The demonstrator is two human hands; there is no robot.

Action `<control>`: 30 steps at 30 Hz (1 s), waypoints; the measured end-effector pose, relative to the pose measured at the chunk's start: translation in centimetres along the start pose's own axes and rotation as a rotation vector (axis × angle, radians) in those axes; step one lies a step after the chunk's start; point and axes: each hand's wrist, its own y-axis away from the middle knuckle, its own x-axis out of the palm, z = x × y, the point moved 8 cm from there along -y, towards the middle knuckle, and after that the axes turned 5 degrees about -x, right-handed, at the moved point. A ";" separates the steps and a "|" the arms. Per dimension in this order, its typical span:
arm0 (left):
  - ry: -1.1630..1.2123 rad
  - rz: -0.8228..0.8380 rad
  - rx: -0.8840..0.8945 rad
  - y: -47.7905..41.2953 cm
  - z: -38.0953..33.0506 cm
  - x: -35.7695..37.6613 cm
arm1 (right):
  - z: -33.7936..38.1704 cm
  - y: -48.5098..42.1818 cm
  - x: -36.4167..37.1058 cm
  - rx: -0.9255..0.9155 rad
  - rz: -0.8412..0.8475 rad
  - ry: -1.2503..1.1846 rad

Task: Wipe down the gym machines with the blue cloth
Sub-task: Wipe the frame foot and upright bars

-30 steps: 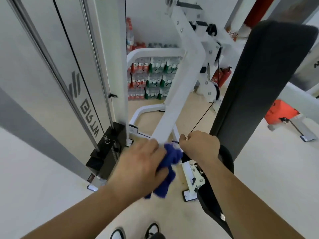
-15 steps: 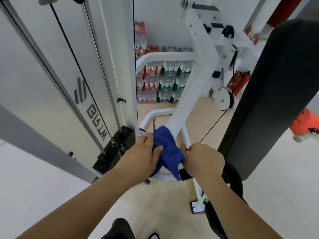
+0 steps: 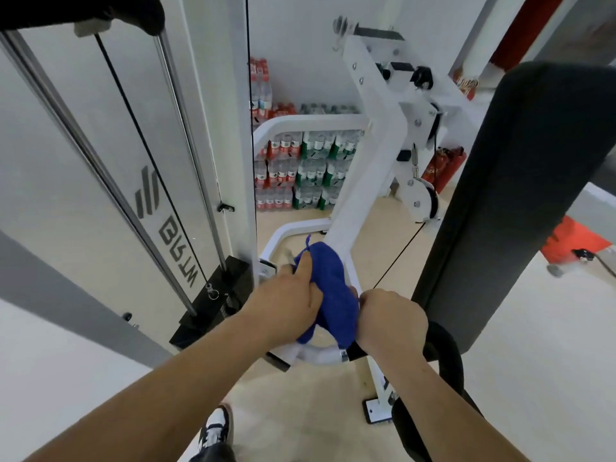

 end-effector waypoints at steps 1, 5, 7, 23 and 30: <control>-0.009 -0.010 0.000 -0.8 -0.2 -0.2 | 0.2 0.2 0.0 -0.029 0.018 0.018; -0.073 -0.026 0.151 3.4 -0.3 2.2 | -0.3 0.3 0.1 0.043 -0.067 -0.043; 0.124 -0.169 0.129 6.6 1.2 1.8 | -0.5 0.0 0.4 0.077 -0.107 -0.088; 0.085 -0.011 0.165 4.3 1.1 0.8 | -1.9 -2.0 1.6 0.281 0.161 -0.207; 0.163 -0.031 0.229 -5.1 0.6 -0.3 | -1.9 -1.3 0.5 0.367 -0.043 -0.119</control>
